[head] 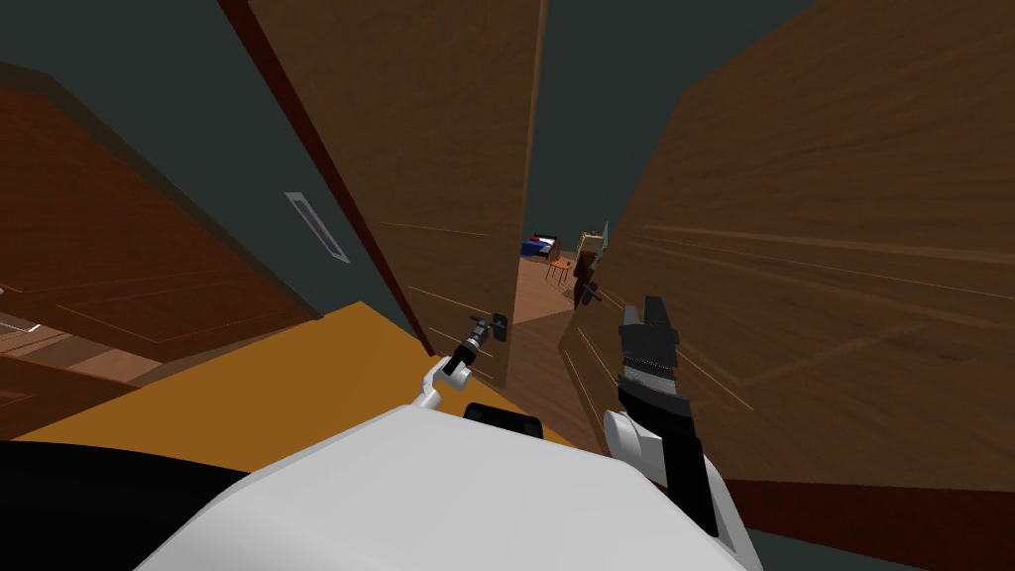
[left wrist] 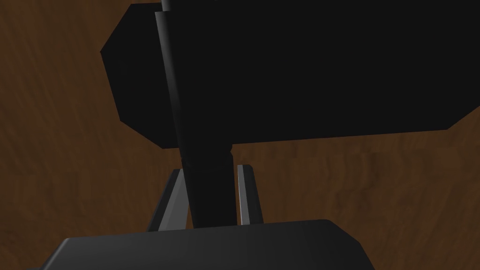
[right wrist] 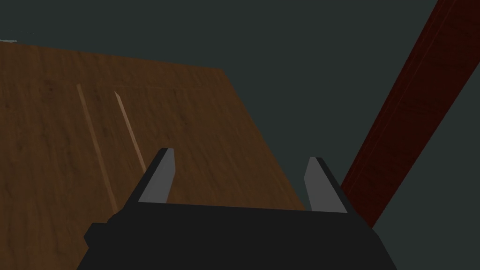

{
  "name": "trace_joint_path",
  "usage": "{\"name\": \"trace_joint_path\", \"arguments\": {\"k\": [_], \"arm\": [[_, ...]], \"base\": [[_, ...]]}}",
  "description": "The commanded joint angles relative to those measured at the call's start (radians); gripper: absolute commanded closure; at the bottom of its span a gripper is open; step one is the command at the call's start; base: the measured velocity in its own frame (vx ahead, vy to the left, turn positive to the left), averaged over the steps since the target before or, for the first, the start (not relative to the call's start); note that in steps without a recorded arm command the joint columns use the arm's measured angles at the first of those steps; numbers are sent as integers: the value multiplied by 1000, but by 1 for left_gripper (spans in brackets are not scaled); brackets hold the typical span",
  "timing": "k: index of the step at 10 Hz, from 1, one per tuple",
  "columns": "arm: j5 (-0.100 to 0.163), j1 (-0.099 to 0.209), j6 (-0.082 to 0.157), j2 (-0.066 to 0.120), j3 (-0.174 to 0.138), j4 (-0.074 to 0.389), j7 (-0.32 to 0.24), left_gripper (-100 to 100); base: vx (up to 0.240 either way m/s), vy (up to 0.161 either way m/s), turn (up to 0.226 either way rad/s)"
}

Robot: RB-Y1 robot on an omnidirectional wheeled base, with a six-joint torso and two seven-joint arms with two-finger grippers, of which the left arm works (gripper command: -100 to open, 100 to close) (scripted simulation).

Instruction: Push the door open

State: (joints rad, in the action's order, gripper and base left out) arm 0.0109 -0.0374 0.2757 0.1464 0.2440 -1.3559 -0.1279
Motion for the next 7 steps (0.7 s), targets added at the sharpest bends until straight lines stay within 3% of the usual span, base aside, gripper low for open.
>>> {"name": "trace_joint_path", "arguments": {"k": [1,7], "arm": [[4,11,5,4,-30,-2,4,100],[7,33,4,-14,-97,30,25,100]], "base": [[184,-110,63],[143,-97,60]]}}
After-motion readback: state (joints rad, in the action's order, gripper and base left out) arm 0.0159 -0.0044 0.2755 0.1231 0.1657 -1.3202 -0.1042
